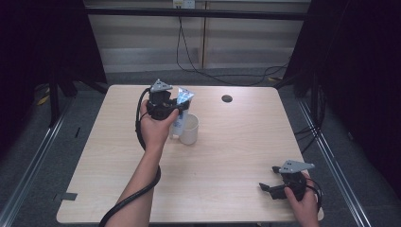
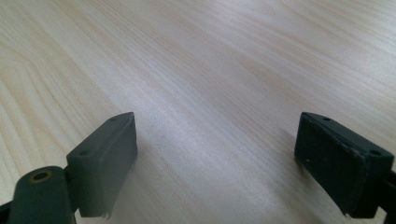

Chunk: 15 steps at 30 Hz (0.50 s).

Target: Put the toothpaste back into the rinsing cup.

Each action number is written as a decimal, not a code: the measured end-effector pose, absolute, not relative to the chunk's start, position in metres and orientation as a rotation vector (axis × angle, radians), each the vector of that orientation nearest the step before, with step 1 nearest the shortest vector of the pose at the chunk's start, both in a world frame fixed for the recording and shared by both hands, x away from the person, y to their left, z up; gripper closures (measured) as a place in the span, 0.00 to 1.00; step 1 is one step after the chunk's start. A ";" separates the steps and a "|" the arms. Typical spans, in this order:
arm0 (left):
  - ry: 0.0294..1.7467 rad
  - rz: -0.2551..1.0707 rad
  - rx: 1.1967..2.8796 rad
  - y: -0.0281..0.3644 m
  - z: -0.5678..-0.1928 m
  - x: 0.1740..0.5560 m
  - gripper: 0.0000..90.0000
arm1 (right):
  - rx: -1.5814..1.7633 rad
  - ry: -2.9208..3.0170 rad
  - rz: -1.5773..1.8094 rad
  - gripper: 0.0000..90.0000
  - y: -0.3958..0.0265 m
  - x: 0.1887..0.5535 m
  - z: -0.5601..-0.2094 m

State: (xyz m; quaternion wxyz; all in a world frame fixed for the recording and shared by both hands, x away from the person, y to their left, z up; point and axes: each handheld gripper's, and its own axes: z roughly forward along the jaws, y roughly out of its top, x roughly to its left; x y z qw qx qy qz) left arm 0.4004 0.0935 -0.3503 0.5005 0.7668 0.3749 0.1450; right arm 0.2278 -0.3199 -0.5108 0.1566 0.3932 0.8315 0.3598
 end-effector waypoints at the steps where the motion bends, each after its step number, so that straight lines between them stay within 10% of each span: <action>1: 0.907 0.351 1.854 0.094 -0.350 0.400 0.73 | 1.126 2.380 1.030 0.14 -0.320 0.228 -0.511; 15: 0.922 0.354 1.835 0.087 -0.350 0.410 0.73 | 1.129 2.380 1.033 0.14 -0.320 0.228 -0.511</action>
